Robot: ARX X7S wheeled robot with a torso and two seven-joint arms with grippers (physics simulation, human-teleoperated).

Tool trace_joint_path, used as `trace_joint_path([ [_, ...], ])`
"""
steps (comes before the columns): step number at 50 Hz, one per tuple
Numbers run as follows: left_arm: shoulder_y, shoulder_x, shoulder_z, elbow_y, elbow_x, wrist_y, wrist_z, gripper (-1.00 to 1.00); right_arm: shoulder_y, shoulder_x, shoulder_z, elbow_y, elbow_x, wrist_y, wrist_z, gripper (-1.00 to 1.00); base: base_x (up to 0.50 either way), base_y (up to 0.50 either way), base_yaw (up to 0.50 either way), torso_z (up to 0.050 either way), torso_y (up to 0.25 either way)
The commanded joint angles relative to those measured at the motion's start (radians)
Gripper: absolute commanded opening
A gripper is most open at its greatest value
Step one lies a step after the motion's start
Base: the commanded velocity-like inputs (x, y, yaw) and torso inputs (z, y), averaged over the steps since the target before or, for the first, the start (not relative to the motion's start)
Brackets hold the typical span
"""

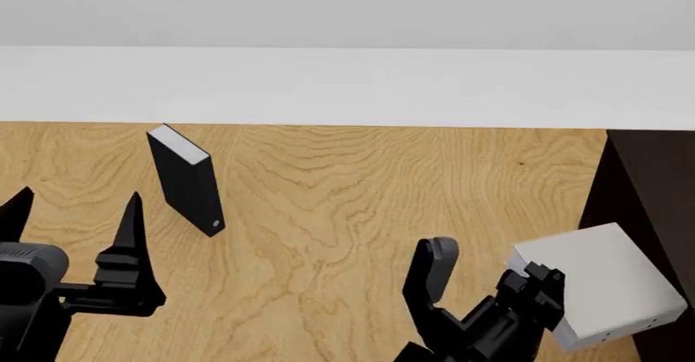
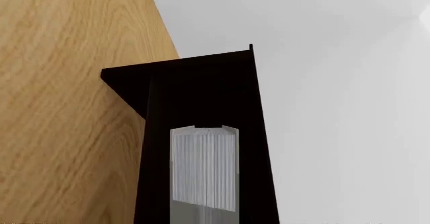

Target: Pick up the book on the right and place it on the cabinet shelf.

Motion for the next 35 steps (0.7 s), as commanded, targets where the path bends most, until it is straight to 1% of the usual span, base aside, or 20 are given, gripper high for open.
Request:
trace_joint_path([
  [1,-0.011,0.008,0.031,-0.034,0.030,0.011,0.003,1.00,0.004,0.000,-0.044,0.057,-0.123,0.018,-0.008,-1.00,0.00,0.00,0.00,0.000,0.000],
  [14,-0.045,0.024,0.045,-0.092,0.026,0.021,0.023,1.00,-0.007,0.000,0.010,0.133,-0.161,-0.016,-0.031,-1.00,0.00,0.00,0.00,0.001,0.001],
  [18,-0.063,0.031,0.047,-0.123,0.026,0.026,0.030,1.00,-0.012,0.000,0.087,0.135,-0.247,-0.010,-0.051,-1.00,0.00,0.00,0.00,0.000,0.002],
  [25,-0.084,0.047,0.065,-0.176,0.041,0.045,0.042,1.00,-0.028,0.006,0.294,0.135,-0.491,-0.010,-0.104,-1.00,0.00,0.00,0.00,0.000,0.001],
  [29,-0.091,0.051,0.080,-0.212,0.060,0.063,0.052,1.00,-0.030,0.018,0.340,0.135,-0.547,-0.011,-0.128,-1.00,0.00,0.00,0.00,0.000,0.000],
  [35,-0.113,0.066,0.093,-0.279,0.082,0.084,0.057,1.00,-0.043,0.035,0.359,0.135,-0.569,-0.023,-0.143,-1.00,0.00,0.00,0.00,0.000,0.002],
])
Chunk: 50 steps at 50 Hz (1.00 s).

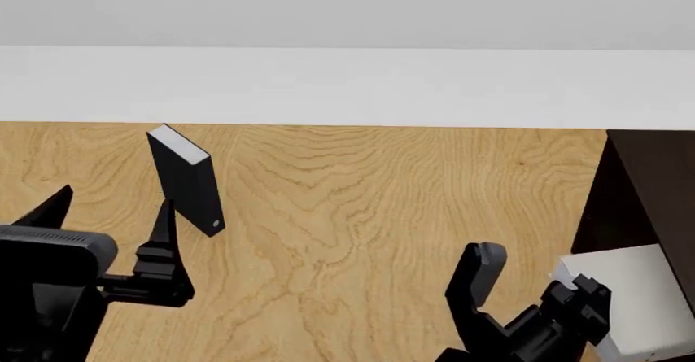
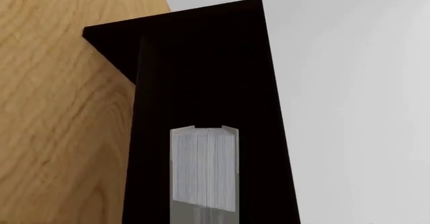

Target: Pick up the book on the right and place it on the cabinet shelf.

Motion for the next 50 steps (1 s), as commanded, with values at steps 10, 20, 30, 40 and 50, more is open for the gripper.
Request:
trace_joint_path([
  [10,-0.053,0.034,0.041,-0.144,0.050,0.040,0.011,1.00,-0.015,0.049,0.030,0.008,-0.224,0.038,-0.051,-1.00,0.00,0.00,0.00,0.001,0.002],
  [20,-0.083,0.037,0.049,-0.145,0.053,0.016,0.001,1.00,-0.010,0.069,0.030,0.008,-0.225,0.042,-0.062,-1.00,0.00,0.00,0.00,0.000,0.001],
  [30,-0.116,0.051,0.061,-0.194,0.067,0.011,-0.007,1.00,-0.011,0.089,0.010,0.008,-0.225,0.042,-0.083,-1.00,0.00,0.00,0.00,0.000,0.001],
  [40,-0.148,0.070,0.079,-0.247,0.084,0.018,-0.008,1.00,-0.017,0.103,0.002,0.008,-0.225,0.042,-0.100,-1.00,0.00,0.00,0.00,0.001,0.001],
  [50,-0.158,0.072,0.089,-0.262,0.091,0.015,-0.014,1.00,-0.017,0.106,0.002,0.008,-0.224,0.043,-0.103,-1.00,0.00,0.00,0.00,0.000,0.002],
])
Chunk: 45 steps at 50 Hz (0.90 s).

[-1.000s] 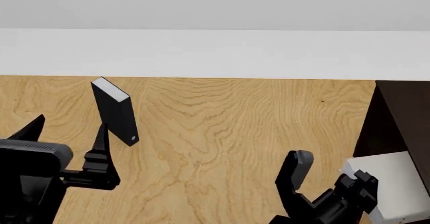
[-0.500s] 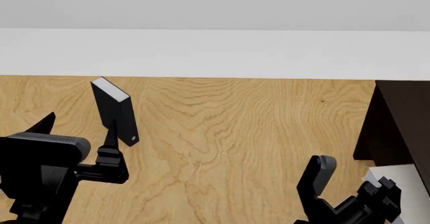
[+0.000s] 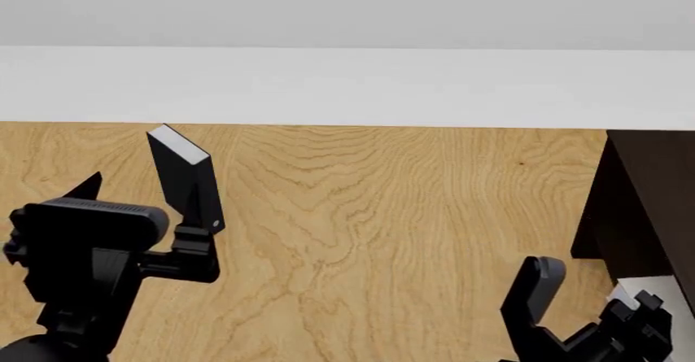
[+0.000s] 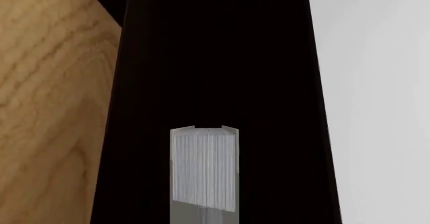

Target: Pick up the book on the right and place it on the cabinet shelf.

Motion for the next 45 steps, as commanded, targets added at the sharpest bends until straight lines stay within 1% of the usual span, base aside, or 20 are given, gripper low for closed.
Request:
trace_joint_path([
  [1,-0.017,0.007,0.012,-0.030,0.011,0.000,-0.005,1.00,0.008,0.008,-0.092,0.000,-0.098,0.044,0.004,-1.00,0.00,0.00,0.00,0.000,0.000],
  [30,-0.025,0.001,0.022,-0.028,0.009,-0.013,-0.019,1.00,0.008,0.008,-0.092,0.000,-0.098,0.044,0.004,-1.00,0.00,0.00,0.00,0.000,0.001],
  [31,-0.026,0.001,0.022,-0.031,0.009,-0.009,-0.018,1.00,0.008,0.008,-0.092,0.000,-0.098,0.044,0.004,1.00,0.00,0.00,0.00,0.000,0.010],
  [45,-0.030,0.005,0.027,-0.047,0.004,0.002,-0.013,1.00,0.008,0.008,-0.092,0.000,-0.098,0.044,0.004,1.00,0.00,0.00,0.00,0.000,0.001],
])
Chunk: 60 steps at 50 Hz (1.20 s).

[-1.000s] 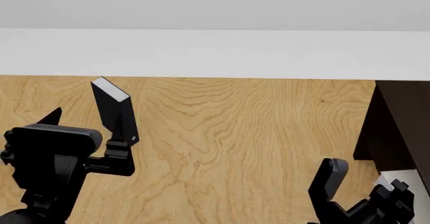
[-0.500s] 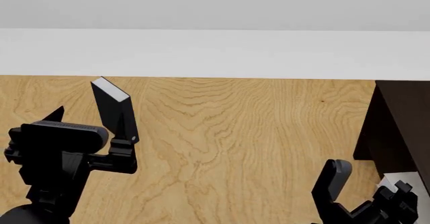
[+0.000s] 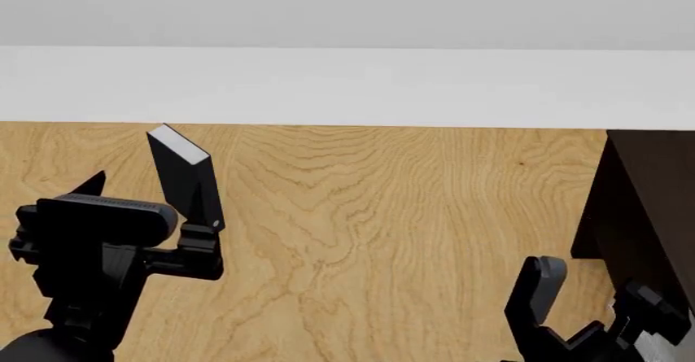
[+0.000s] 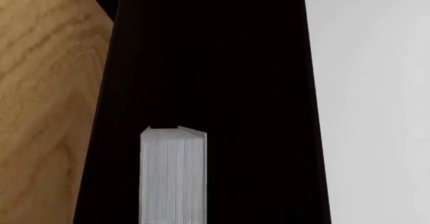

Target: Pick up the book on the right and place it on the cabinet shelf.

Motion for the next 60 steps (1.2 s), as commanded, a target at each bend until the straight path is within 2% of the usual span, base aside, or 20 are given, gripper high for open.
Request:
trace_joint_path([
  [1,-0.002,0.000,0.002,-0.008,-0.005,0.006,0.002,1.00,0.008,0.002,-0.071,0.001,-0.066,0.025,0.019,1.00,0.00,0.00,0.00,0.000,0.000],
  [15,0.005,-0.001,0.006,-0.011,-0.008,0.014,0.000,1.00,0.008,0.002,-0.071,0.001,-0.066,0.025,0.019,1.00,0.00,0.00,0.00,0.001,0.001],
  [16,0.005,-0.001,0.006,-0.008,-0.010,0.012,0.000,1.00,0.020,0.001,-0.119,0.001,-0.066,-0.125,-0.131,1.00,0.00,0.00,0.00,0.000,0.000],
  [17,0.004,-0.001,0.006,-0.008,-0.011,0.013,0.001,1.00,0.021,0.000,-0.115,0.001,-0.064,-0.166,-0.241,1.00,0.00,0.00,0.00,0.000,0.000],
  [29,0.006,-0.002,0.007,-0.010,-0.016,0.019,0.000,1.00,0.027,-0.012,-0.106,0.001,-0.061,-0.350,-0.257,1.00,0.00,0.00,0.00,0.000,0.001],
  [47,0.006,-0.004,0.010,-0.013,-0.022,0.024,-0.002,1.00,0.017,-0.007,-0.059,0.001,-0.061,-0.352,-0.271,1.00,0.00,0.00,0.00,0.000,0.000],
  [51,0.003,-0.004,0.010,-0.019,-0.024,0.027,0.000,1.00,0.016,-0.004,0.015,0.001,-0.029,-0.407,-0.356,1.00,0.00,0.00,0.00,0.000,0.000],
  [54,0.003,-0.004,0.011,-0.019,-0.025,0.029,0.001,1.00,0.003,0.006,0.203,0.001,0.034,-0.494,-0.474,1.00,0.00,0.00,0.00,0.000,0.000],
  [60,0.004,-0.004,0.012,-0.016,-0.027,0.027,-0.001,1.00,-0.002,0.001,0.339,0.000,-0.012,-0.525,-0.522,1.00,0.00,0.00,0.00,0.000,0.000],
])
